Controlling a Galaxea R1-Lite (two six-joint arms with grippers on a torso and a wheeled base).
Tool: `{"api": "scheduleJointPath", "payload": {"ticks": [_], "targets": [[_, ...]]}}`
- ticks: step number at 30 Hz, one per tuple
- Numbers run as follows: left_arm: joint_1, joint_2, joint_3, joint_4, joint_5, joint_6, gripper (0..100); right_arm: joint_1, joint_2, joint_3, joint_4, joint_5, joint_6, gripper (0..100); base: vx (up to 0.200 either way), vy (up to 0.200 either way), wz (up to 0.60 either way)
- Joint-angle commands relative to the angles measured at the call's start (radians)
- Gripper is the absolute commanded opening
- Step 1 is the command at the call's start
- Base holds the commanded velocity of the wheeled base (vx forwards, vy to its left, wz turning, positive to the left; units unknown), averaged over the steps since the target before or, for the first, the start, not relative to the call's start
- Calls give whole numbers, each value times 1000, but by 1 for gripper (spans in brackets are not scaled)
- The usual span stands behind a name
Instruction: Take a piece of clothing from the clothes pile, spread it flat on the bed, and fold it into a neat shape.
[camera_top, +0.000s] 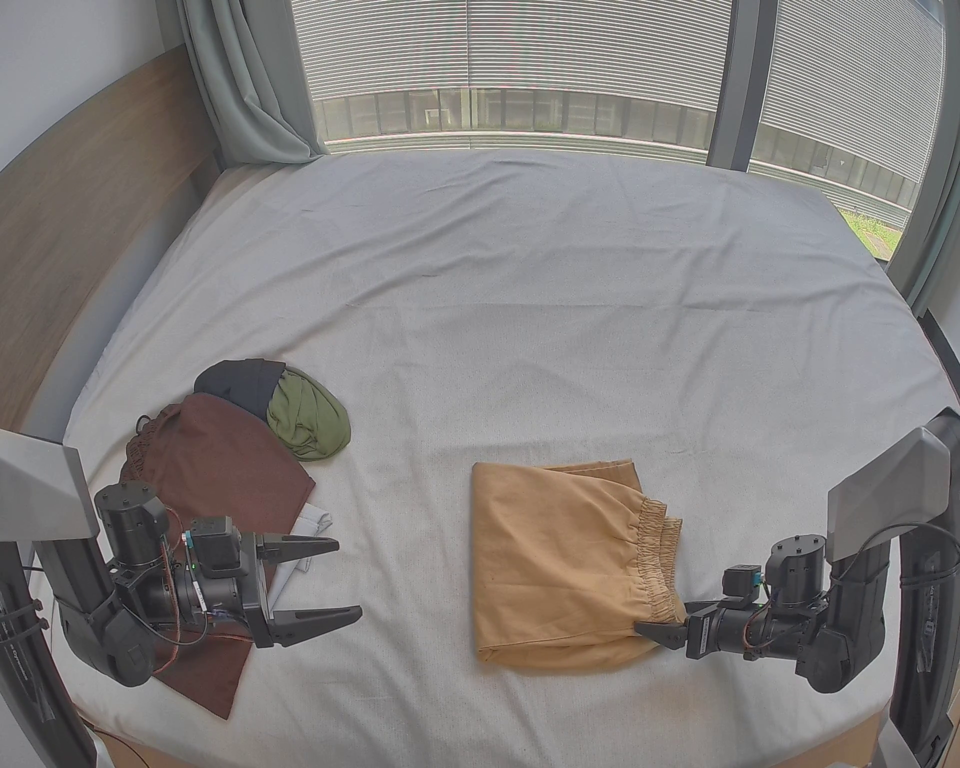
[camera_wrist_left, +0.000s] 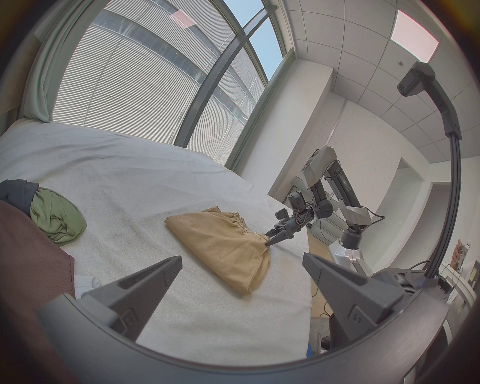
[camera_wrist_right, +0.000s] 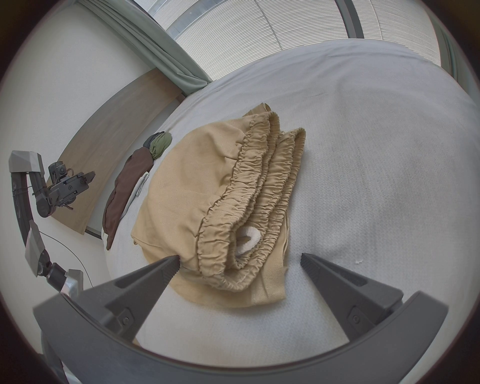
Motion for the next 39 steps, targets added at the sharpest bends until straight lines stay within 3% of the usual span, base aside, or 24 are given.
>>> {"api": "scheduleJointPath", "payload": {"ticks": [1,6,13,36,37,39], "targets": [[2,1,-1,0,0,0,100,6,53,-23,0,3,26,100,0,0,0],[3,1,-1,0,0,-1,100,25,59,-45,0,12,98,100,0,0,0],[3,-2,-1,0,0,-1,100,103,51,-109,-2,9,267,100,0,0,0],[5,1,0,0,0,-1,100,104,50,-149,-3,-10,279,100,0,0,0],[5,1,0,0,0,-1,100,104,50,-149,-3,-10,279,0,0,0,0],[5,1,0,0,0,-1,100,106,51,-149,-3,-10,279,0,0,0,0]]}}
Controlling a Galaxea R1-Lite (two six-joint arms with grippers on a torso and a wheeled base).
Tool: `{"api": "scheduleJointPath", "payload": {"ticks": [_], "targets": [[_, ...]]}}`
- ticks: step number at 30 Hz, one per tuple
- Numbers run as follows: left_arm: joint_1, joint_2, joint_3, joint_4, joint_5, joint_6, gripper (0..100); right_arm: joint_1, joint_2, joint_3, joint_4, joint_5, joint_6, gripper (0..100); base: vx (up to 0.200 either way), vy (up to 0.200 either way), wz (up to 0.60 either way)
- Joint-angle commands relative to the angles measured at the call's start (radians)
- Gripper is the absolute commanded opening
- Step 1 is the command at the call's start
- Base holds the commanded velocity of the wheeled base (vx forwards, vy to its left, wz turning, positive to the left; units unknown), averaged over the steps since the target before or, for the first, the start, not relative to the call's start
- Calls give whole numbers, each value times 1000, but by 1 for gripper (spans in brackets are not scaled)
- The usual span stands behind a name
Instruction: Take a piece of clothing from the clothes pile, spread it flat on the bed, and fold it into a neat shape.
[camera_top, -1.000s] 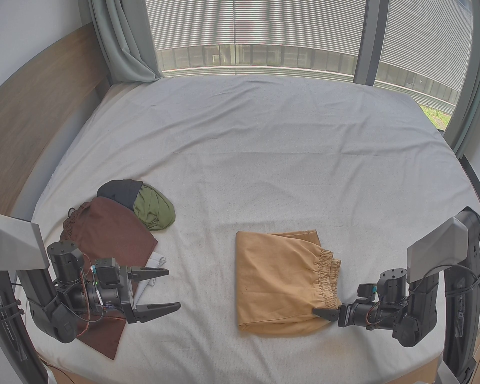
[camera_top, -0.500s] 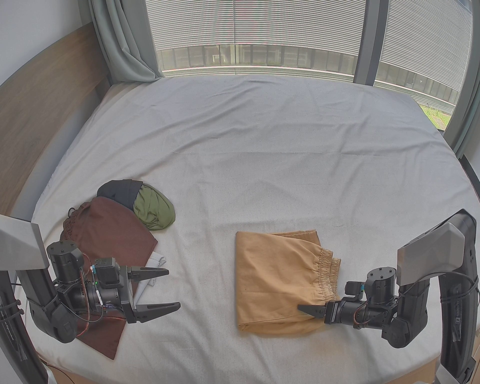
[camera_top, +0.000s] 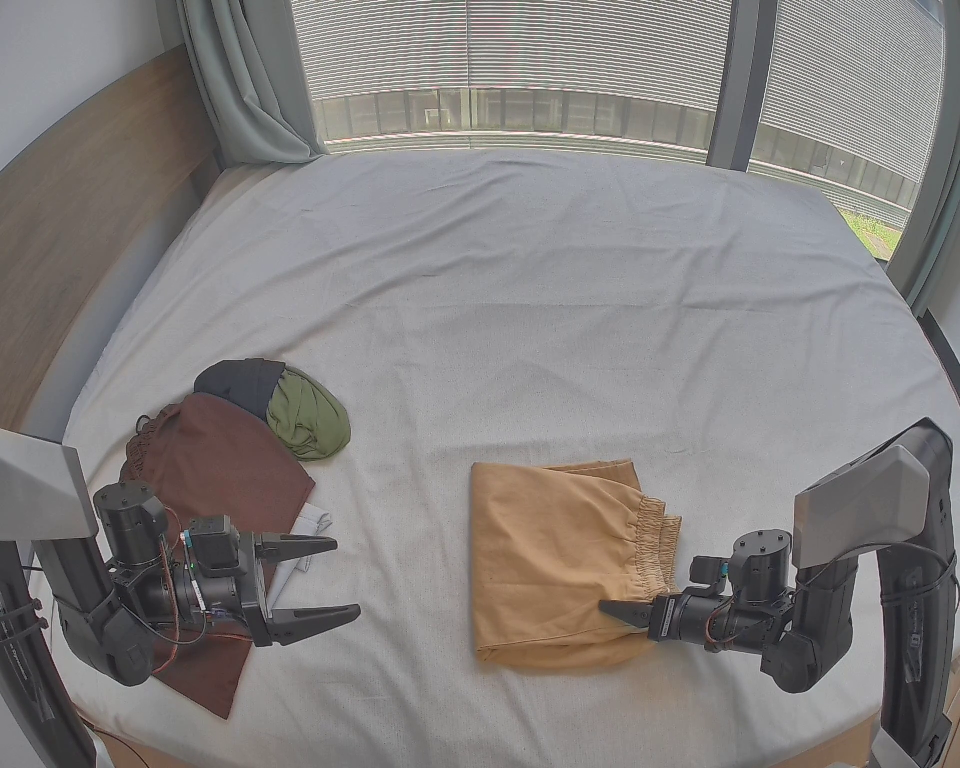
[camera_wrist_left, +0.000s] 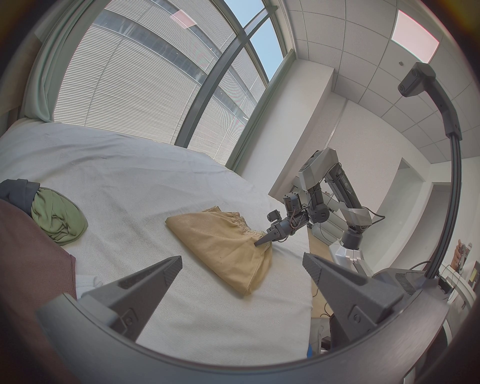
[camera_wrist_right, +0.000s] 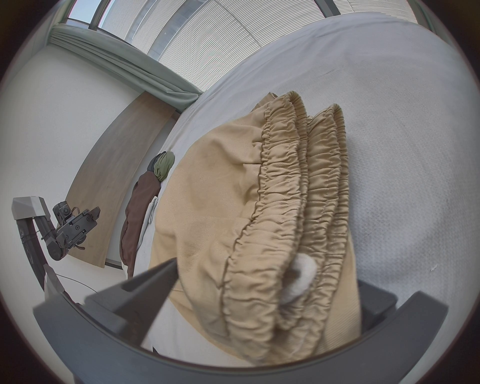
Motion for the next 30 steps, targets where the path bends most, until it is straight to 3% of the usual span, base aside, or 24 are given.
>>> {"api": "scheduleJointPath", "payload": {"ticks": [1,18,25,30], "targets": [[0,2,0,0,0,0,100,3,1,1,-2,2,-3,0,0,0,0],[45,-32,-1,0,6,5,100,55,-60,28,-2,-6,0,0,0,0,0],[98,-47,0,0,12,118,100,57,-85,30,-2,-6,-3,0,0,0,0],[106,-73,2,0,14,129,100,60,-85,24,-2,-6,-9,0,0,0,0]]}}
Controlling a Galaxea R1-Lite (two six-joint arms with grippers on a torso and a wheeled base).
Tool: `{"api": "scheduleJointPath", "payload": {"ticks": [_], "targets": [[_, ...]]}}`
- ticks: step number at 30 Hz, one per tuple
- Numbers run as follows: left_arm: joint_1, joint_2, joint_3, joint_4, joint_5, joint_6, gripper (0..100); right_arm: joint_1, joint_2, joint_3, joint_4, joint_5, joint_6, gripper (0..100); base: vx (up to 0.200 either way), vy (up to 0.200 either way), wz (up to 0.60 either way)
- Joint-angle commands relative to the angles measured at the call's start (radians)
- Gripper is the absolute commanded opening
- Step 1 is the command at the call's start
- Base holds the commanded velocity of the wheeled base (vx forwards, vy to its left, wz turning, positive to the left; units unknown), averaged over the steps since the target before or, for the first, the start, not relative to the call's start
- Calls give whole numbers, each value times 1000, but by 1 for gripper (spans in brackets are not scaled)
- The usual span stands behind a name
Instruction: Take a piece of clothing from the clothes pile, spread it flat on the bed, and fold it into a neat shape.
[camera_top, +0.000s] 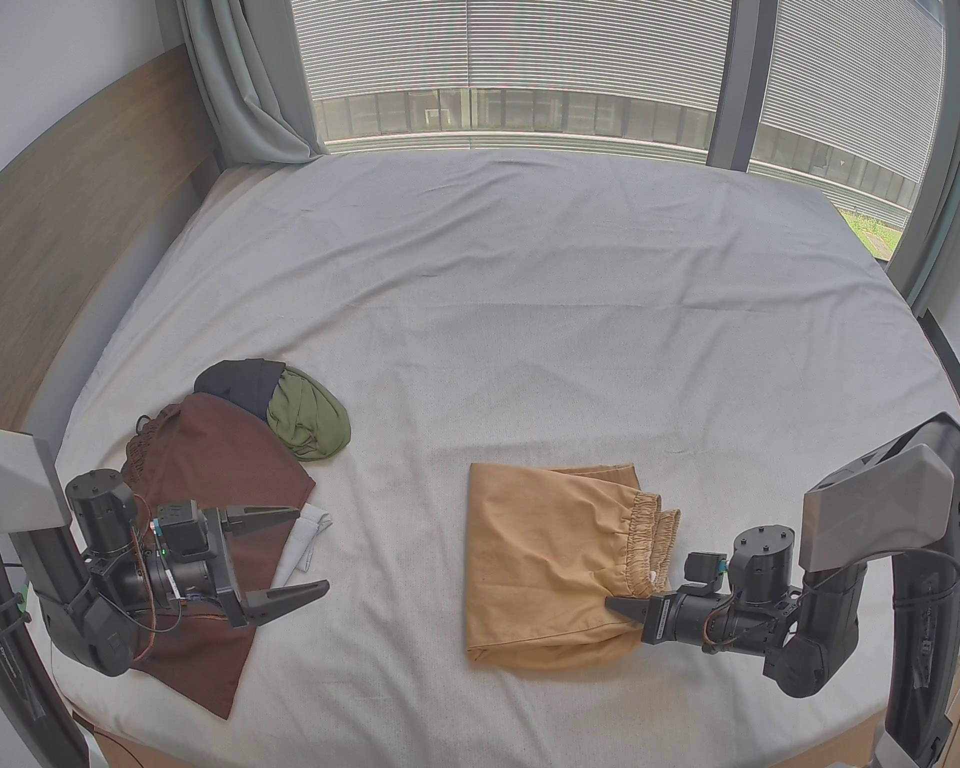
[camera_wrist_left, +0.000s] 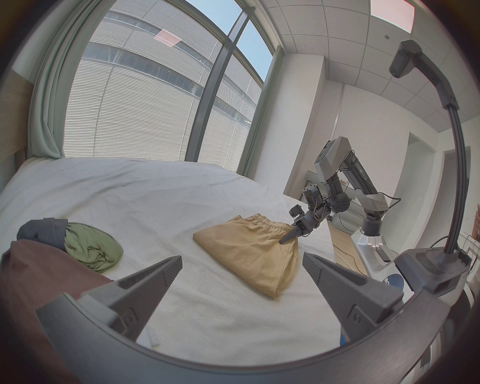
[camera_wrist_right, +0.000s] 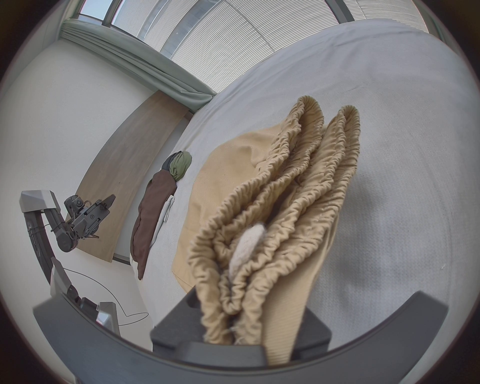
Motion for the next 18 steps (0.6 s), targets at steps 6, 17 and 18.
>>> {"api": "scheduleJointPath", "payload": {"ticks": [6,17,18], "targets": [[36,-43,19,1,-11,8,100,40,-13,-5,-1,2,-3,0,0,0,0],[52,-46,19,-2,-13,10,100,62,-92,-13,0,13,-5,0,0,0,0],[52,-45,21,-1,-13,10,100,63,-102,-13,0,13,-5,0,0,0,0]]}}
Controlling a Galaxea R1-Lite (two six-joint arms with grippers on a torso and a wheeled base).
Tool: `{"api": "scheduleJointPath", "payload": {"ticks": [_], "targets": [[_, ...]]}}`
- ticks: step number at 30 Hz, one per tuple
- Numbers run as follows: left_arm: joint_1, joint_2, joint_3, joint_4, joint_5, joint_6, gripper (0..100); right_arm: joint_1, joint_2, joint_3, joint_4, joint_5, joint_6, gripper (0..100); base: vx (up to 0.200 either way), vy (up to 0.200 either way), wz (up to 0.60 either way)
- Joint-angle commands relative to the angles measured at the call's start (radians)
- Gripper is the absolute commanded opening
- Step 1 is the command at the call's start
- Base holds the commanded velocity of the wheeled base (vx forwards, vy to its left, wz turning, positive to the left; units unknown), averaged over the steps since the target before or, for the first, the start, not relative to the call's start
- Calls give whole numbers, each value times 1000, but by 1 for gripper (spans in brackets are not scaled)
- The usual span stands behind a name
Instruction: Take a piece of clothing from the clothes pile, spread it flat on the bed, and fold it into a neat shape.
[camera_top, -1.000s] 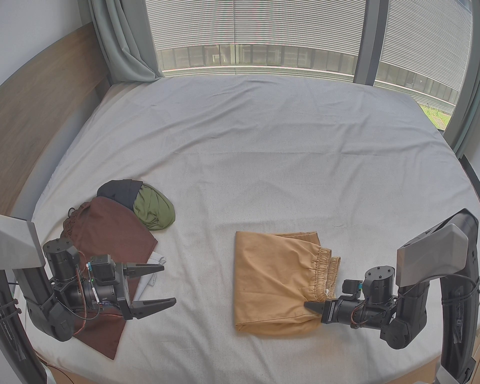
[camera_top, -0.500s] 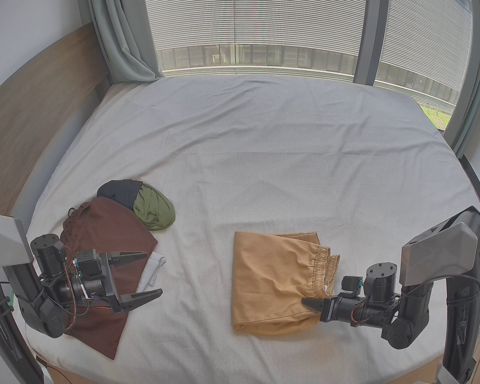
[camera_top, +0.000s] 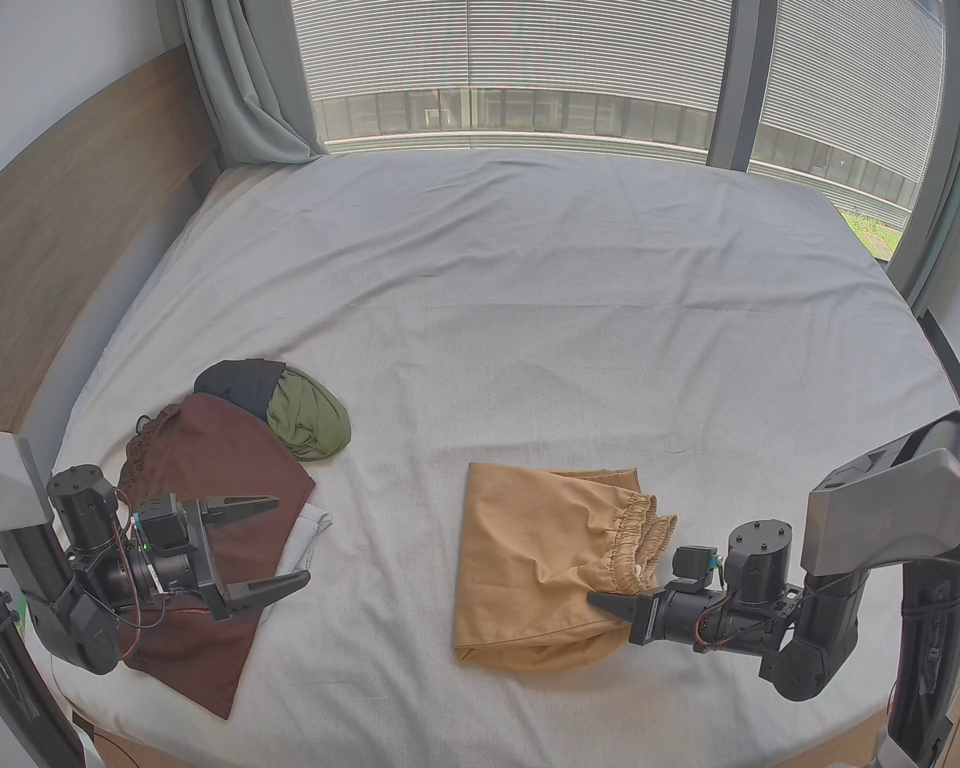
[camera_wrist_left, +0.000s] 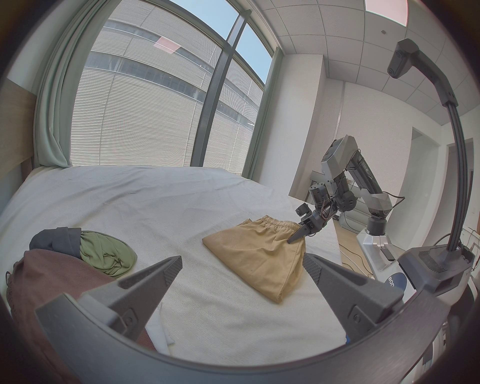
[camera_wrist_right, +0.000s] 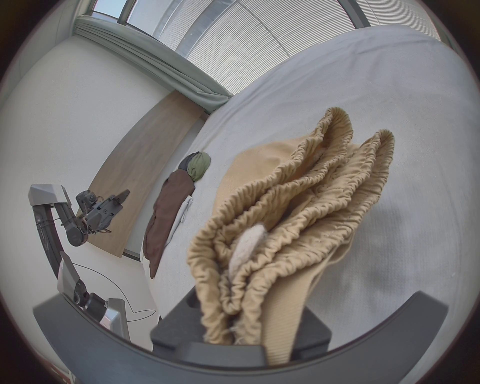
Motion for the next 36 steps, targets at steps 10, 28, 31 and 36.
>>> {"api": "scheduleJointPath", "payload": {"ticks": [10,28,31,36], "targets": [[-6,1,6,0,0,0,100,-9,-137,-20,1,90,0,0,0,0,0],[-13,2,15,0,0,0,100,-26,-217,-122,3,233,3,0,0,0,0],[-13,2,15,0,0,0,100,-34,-217,-139,3,251,2,0,0,0,0],[-13,4,17,0,0,0,100,-49,-212,-180,3,273,2,0,0,0,0]]}}
